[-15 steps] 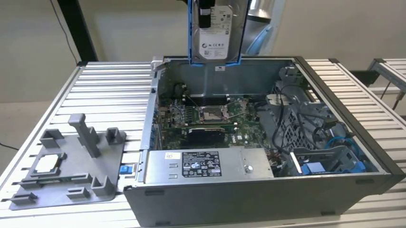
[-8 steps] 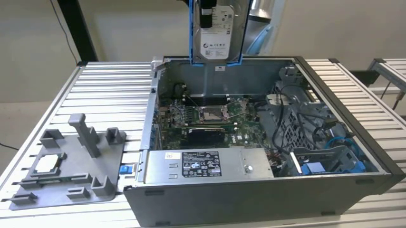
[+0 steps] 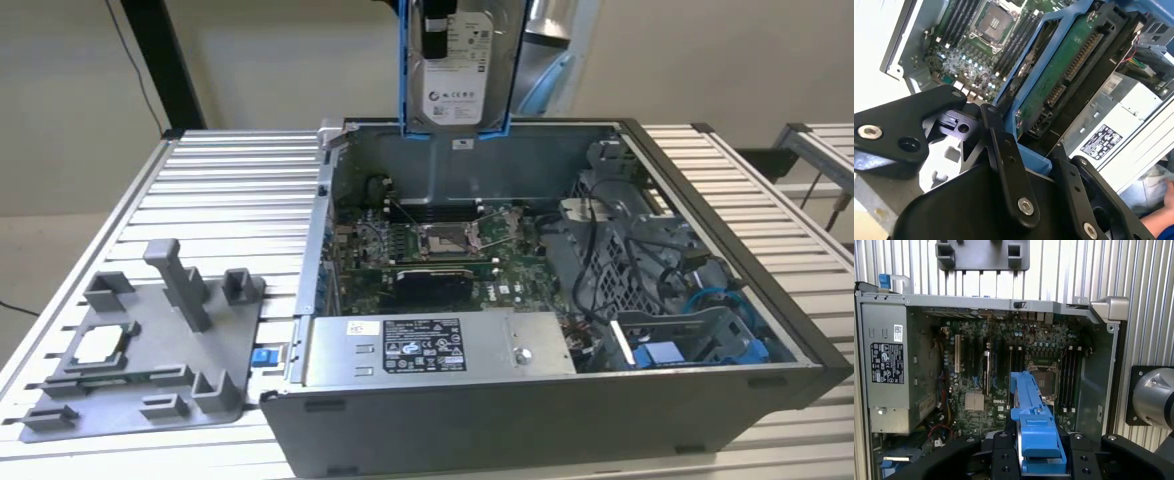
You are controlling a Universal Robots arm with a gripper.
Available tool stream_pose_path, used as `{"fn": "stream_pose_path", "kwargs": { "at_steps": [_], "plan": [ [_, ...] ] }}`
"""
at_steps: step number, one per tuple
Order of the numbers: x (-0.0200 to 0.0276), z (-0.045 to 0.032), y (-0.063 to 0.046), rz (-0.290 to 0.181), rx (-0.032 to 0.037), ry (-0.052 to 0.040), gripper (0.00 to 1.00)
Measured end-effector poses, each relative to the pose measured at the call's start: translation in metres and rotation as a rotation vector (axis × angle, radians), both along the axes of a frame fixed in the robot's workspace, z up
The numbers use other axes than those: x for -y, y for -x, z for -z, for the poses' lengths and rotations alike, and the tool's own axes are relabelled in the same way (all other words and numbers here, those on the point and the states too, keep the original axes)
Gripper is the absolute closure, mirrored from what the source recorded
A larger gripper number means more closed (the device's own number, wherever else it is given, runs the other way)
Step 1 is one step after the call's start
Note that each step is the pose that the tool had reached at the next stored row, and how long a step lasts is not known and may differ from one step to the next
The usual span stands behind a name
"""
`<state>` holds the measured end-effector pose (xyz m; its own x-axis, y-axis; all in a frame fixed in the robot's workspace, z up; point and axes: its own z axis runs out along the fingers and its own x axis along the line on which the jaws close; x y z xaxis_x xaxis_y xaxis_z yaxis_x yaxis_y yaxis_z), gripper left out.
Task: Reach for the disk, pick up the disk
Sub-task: 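Pick up the disk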
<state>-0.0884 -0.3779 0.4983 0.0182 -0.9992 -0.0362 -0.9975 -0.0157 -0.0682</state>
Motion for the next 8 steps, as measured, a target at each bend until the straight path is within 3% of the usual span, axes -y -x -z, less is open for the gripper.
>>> {"fn": "stream_pose_path", "kwargs": {
  "at_steps": [8],
  "plan": [
    [0.0006, 0.0000, -0.0097, 0.000, 0.0000, -0.0001, 1.00]
  ]
}}
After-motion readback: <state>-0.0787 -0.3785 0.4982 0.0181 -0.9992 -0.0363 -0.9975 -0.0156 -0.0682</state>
